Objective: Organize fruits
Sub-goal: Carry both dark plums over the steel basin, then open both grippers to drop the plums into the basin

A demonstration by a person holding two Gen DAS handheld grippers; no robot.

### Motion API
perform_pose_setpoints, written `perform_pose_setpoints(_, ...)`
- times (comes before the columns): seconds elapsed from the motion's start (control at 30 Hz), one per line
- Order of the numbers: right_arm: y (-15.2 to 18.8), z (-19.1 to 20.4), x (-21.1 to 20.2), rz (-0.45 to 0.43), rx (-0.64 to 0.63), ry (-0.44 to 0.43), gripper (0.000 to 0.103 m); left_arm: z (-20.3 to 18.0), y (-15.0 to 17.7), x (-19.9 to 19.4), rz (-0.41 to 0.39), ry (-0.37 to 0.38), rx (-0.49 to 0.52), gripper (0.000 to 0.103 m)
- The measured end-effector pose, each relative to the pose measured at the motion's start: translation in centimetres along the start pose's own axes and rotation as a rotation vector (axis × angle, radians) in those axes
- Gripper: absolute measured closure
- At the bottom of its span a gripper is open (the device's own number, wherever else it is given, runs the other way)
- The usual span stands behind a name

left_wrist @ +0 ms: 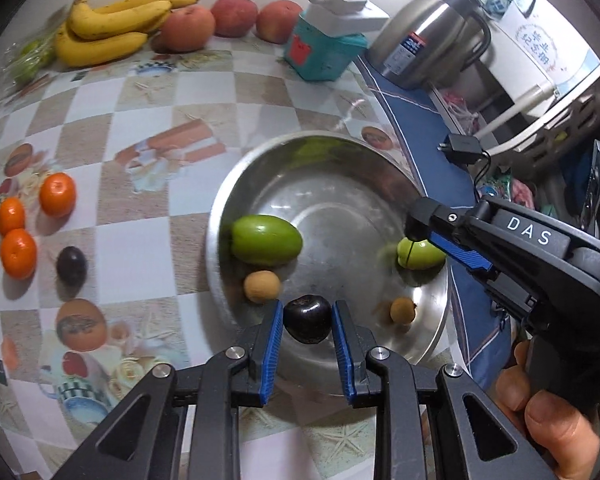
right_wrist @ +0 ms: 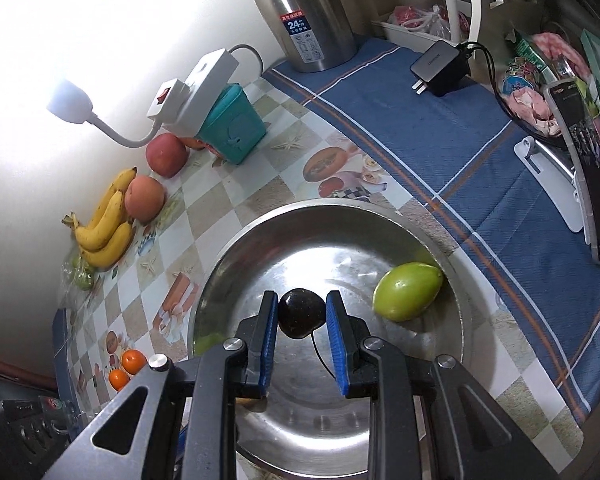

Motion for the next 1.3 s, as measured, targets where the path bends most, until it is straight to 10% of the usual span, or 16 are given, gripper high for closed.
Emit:
perform_pose_setpoints(0.93,2.8,-1.0,4.4,0.185,-0.018,0.082,0.076,0.6,1.3,3.6,0.095,-0.031,-0.012,0.074)
perform_pose_setpoints(1.07,2.8,-1.0,4.6,0.192,-0.02,0.087,0.07,0.5,1.3,3.5,0.095,-0.017,-0.021,0.05)
perform_pose_setpoints(1.3,2.5,-1.2,3.8,0.175,-0.012,0.082,0.065,0.1,0.8,2.2,0.071,-0.01,-0.011,0.05)
Point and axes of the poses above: each gripper's, at about its wrist camera, not at the fingertips, and x roughly the way its jaws point, z to its left, y to its underside, the point moved 8 cm from there along x, roughly the way its jaws point, and after that the axes turned 10 degrees about y, right-handed, at the moved point
